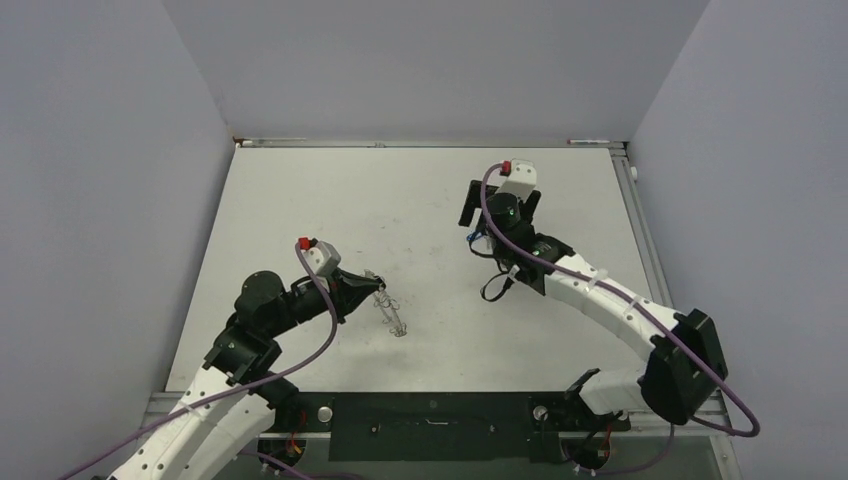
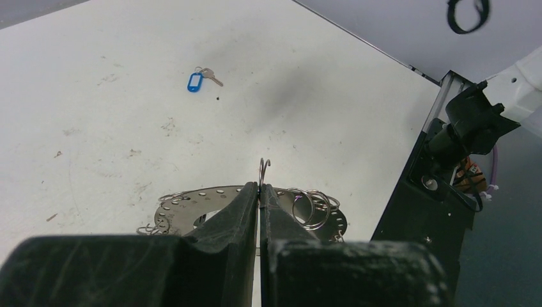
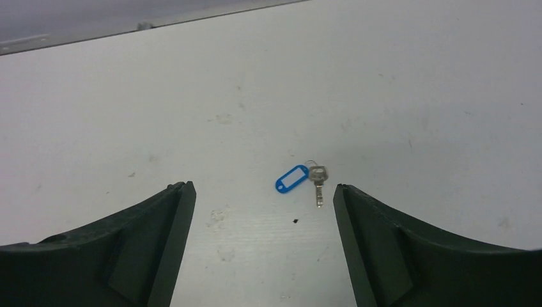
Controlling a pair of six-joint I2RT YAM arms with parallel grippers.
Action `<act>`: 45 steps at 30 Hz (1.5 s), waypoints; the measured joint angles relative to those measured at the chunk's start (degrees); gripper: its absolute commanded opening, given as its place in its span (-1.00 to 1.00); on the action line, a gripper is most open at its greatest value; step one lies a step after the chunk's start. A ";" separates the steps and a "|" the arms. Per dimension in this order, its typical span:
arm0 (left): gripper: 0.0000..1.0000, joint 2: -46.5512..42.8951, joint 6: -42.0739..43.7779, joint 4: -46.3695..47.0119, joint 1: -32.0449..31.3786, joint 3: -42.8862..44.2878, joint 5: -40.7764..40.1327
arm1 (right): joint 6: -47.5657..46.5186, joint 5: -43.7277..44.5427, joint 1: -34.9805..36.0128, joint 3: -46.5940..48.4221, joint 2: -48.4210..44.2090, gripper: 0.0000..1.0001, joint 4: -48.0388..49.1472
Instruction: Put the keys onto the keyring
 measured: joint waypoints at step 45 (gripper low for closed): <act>-1.00 -0.63 1.44 -3.78 -0.44 0.79 -3.52 | 30.88 -5.31 -14.45 48.35 56.06 -0.21 -44.98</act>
